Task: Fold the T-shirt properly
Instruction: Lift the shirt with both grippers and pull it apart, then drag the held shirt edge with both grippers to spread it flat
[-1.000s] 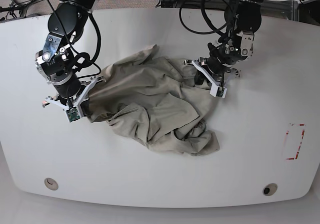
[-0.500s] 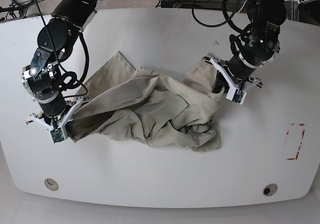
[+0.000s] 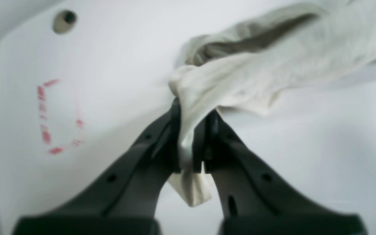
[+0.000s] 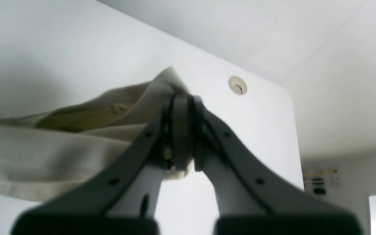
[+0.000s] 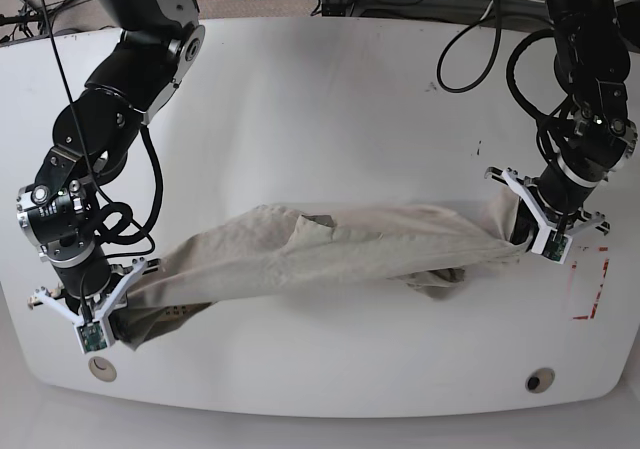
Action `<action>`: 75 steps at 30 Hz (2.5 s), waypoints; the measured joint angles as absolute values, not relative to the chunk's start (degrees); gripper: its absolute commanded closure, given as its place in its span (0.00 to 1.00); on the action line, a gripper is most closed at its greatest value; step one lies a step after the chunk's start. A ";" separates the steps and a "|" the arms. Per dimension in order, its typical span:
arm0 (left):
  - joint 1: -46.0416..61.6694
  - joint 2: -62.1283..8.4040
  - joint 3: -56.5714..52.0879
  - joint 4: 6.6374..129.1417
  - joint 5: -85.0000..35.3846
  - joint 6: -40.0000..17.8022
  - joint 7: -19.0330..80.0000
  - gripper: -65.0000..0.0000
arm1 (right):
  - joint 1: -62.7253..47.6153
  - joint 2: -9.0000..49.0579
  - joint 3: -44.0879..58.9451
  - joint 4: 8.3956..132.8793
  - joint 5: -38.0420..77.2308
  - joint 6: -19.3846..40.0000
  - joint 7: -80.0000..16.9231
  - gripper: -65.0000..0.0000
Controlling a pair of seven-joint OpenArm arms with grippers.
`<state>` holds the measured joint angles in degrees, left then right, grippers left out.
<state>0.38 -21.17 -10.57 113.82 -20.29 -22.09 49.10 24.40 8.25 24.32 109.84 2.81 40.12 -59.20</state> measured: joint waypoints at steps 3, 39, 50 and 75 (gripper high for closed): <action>-3.77 -21.15 -10.61 113.80 -20.43 -22.15 51.29 1.00 | 27.77 8.23 24.29 108.16 2.94 40.32 -59.33 1.00; -36.03 -23.24 -9.39 113.49 -19.27 -22.57 57.65 1.00 | 50.59 20.67 14.52 96.42 4.16 40.45 -60.20 1.00; -21.08 -22.79 -8.64 113.75 -19.86 -24.32 56.84 1.00 | 30.74 18.57 22.72 106.21 4.40 40.51 -63.11 1.00; 16.25 -22.48 -13.72 113.62 -19.25 -30.11 56.45 1.00 | -4.38 7.05 34.22 114.43 4.27 40.14 -63.24 1.00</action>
